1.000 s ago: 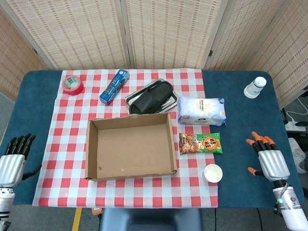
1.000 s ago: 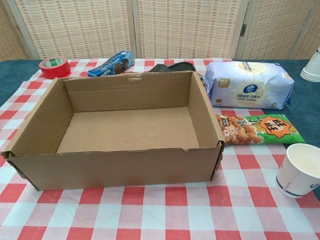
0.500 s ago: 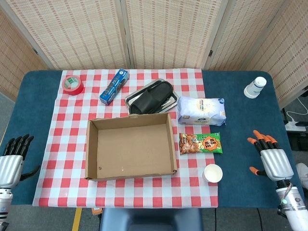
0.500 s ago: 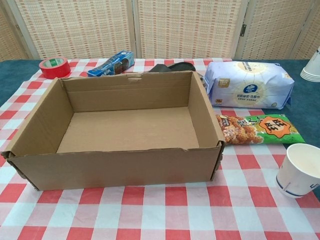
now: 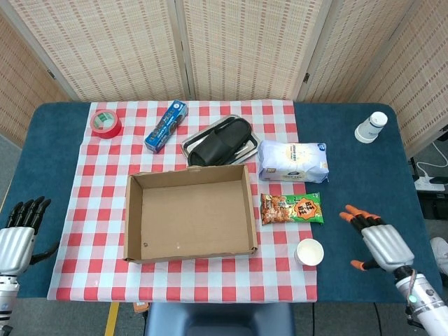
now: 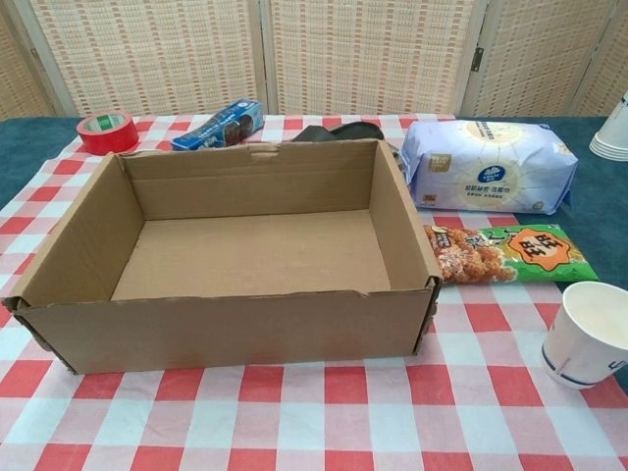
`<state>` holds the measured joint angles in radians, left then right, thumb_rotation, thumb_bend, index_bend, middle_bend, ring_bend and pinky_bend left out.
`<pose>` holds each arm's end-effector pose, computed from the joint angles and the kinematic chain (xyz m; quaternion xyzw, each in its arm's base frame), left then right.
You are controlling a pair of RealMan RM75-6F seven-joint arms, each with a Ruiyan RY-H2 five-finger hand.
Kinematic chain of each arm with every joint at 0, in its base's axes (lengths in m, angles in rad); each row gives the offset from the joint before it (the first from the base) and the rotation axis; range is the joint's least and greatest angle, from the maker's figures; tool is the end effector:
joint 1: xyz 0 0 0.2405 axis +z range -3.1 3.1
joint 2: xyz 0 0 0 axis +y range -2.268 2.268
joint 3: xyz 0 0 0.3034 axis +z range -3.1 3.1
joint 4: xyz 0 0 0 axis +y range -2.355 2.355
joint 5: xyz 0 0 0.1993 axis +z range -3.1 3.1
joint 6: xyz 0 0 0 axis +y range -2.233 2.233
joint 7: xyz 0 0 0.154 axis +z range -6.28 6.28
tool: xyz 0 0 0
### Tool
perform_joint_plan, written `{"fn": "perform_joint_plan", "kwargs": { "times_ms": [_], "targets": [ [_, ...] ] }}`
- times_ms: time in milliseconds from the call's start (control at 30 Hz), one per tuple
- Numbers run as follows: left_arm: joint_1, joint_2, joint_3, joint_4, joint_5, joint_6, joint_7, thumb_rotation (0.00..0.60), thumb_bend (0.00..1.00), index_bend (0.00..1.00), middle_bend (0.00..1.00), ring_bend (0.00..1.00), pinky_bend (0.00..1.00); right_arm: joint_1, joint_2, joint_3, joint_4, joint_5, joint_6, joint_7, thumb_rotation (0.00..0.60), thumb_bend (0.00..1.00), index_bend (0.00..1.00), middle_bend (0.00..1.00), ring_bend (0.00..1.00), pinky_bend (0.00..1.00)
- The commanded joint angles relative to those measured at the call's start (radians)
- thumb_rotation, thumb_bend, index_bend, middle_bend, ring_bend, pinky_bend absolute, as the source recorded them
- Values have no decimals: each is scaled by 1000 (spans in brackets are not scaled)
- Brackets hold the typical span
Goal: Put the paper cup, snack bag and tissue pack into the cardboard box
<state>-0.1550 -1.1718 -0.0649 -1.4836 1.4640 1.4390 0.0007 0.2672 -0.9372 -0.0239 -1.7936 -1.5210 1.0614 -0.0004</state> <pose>-0.3623 0.2242 0.1814 -0.6107 -0.3617 -0.3739 0.5970 -0.3155 -0.2189 0.1687 0.7206 -0.4515 0.2738 0.4492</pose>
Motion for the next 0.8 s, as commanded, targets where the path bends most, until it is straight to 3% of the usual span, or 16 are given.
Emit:
{"fn": "perform_joint_plan", "kwargs": {
  "times_ms": [33,500,800],
  "targets": [
    [5,2,-1,-2,4,12,-7,600,221,0,0,0,0,72,-24,-29,2,-84,-87,56,600,0,114,24,0,190],
    [11,11,1,-7,12,21,-19,600,220,0,0,0,0,145,-102,-33,-5,-71,-172,-37,600,0,115,24,0,194],
    [12,15,0,-4,9,18,-34,600,220,0,0,0,0,167,-183,-26,29,-42,-183,-89,600,0,243,84,41,266]
  ]
}}
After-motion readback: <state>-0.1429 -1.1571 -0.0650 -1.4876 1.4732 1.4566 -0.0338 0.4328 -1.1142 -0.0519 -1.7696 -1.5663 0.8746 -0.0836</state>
